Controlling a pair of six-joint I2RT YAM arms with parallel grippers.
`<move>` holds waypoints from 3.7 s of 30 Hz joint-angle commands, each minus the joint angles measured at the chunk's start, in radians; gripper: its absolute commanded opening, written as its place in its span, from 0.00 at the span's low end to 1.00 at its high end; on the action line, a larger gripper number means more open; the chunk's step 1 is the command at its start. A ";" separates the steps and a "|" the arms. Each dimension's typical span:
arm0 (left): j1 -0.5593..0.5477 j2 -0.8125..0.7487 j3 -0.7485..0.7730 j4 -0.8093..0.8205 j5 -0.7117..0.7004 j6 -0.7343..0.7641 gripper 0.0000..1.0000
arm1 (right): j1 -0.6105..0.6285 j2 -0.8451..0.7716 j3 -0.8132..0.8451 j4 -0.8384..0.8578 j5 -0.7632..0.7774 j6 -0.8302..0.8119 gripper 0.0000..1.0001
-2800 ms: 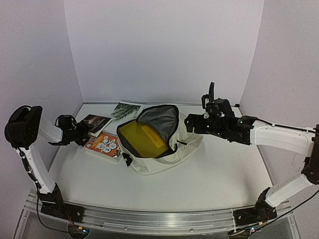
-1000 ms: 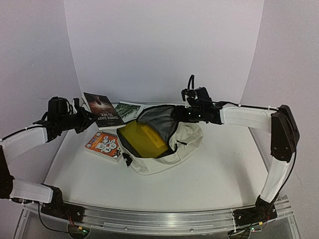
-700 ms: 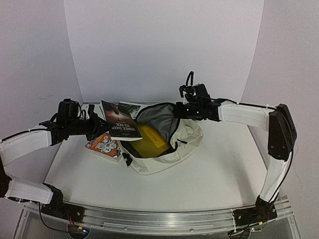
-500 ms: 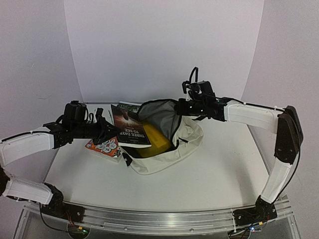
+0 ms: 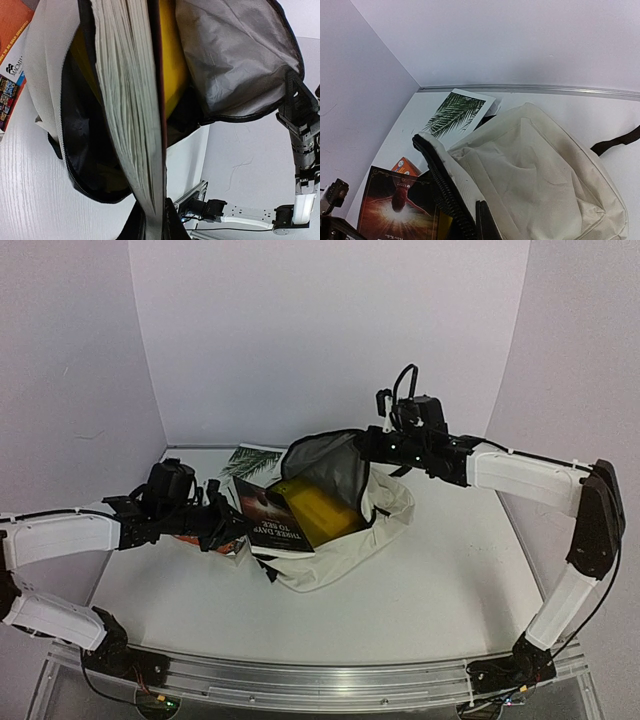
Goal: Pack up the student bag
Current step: Place the book in the student bag.
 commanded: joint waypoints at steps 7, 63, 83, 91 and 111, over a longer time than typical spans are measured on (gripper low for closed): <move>-0.006 0.079 -0.005 0.236 0.005 -0.060 0.00 | -0.006 -0.077 -0.017 0.128 -0.016 0.009 0.00; -0.121 0.501 0.377 0.042 -0.245 0.177 0.56 | 0.048 -0.203 -0.098 0.145 -0.065 0.103 0.00; -0.134 0.746 0.581 0.030 -0.177 0.238 0.35 | 0.086 -0.237 -0.117 0.128 -0.090 0.101 0.00; -0.147 0.842 0.650 0.116 -0.109 0.245 0.31 | 0.215 -0.286 -0.168 0.117 -0.001 0.138 0.00; -0.230 0.785 0.602 0.295 -0.200 0.319 0.41 | 0.304 -0.383 -0.236 0.105 0.275 0.217 0.00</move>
